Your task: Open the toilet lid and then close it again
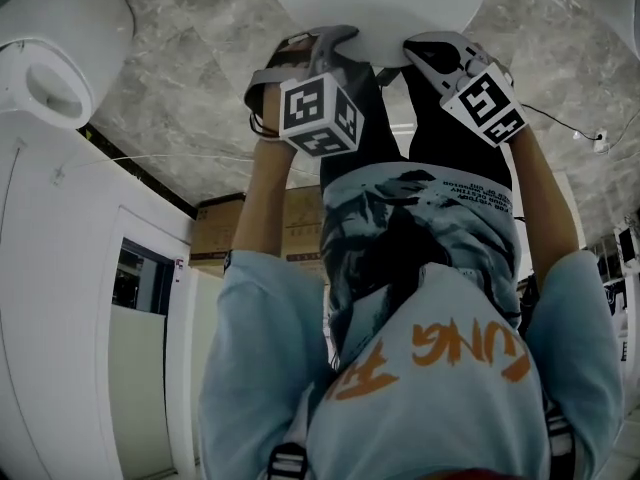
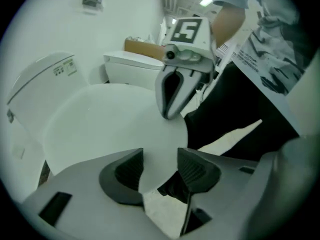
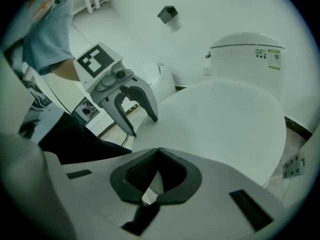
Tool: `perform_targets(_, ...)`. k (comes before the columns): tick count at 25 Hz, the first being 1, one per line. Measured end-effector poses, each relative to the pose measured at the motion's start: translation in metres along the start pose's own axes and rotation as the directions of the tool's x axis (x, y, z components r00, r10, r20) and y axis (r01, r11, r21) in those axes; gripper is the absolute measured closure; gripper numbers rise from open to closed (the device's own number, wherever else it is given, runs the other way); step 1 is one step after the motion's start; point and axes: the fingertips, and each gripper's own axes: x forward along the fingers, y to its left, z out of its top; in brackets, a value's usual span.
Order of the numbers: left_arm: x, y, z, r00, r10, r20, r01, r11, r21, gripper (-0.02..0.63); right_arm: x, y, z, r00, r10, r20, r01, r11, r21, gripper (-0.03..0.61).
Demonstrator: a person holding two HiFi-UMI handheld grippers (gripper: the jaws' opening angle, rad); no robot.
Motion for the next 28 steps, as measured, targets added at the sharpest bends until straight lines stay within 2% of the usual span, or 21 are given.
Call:
perform_targets(2,0.009,0.016,-0.006,0.999,0.043,0.017,-0.041,0.995,-0.092,0.522,0.012,-0.003,-0.009,0.998,-0.047,-0.031,0.046,0.999,-0.026,0.565)
perform_targets(6,0.032,0.028,-0.021,0.996,0.089,-0.005,-0.089,0.983,-0.163,0.568,0.034,-0.011,-0.032,0.984,-0.129,-0.12,0.123,0.991,-0.053,0.565)
perform_targets(9,0.052,0.027,-0.031,0.995,0.089,-0.054,-0.097,0.979,-0.177,0.569,0.049,-0.016,-0.049,0.969,-0.167,-0.184,0.163,0.986,-0.038,0.565)
perform_targets(11,0.064,0.026,-0.038,0.991,0.074,-0.108,-0.091,0.983,-0.158,0.572,0.059,-0.019,-0.06,0.957,-0.185,-0.225,0.188,0.982,-0.01,0.565)
perform_targets(13,0.077,0.027,-0.042,0.983,0.075,-0.167,-0.094,0.99,-0.108,0.575,0.068,-0.025,-0.069,0.942,-0.209,-0.264,0.215,0.977,-0.006,0.565)
perform_targets(16,0.092,0.031,-0.046,0.962,0.121,-0.244,-0.128,0.992,-0.011,0.575,0.077,-0.034,-0.08,0.915,-0.263,-0.307,0.256,0.965,-0.062,0.565)
perform_targets(18,0.095,0.031,-0.05,0.955,0.134,-0.265,-0.138,0.99,0.003,0.575,0.081,-0.035,-0.082,0.907,-0.284,-0.311,0.278,0.958,-0.065,0.565)
perform_targets(24,0.096,0.032,-0.05,0.971,0.07,-0.23,-0.094,0.991,-0.095,0.58,0.081,-0.036,-0.082,0.917,-0.294,-0.27,0.305,0.952,0.0,0.565)
perform_targets(26,0.094,0.029,-0.048,0.972,0.039,-0.234,-0.066,0.992,-0.108,0.584,0.078,-0.034,-0.082,0.926,-0.276,-0.257,0.303,0.951,0.07,0.565)
perform_targets(28,0.091,0.027,-0.043,0.969,0.032,-0.245,-0.055,0.995,-0.087,0.586,0.07,-0.034,-0.079,0.937,-0.263,-0.229,0.303,0.94,0.158,0.566)
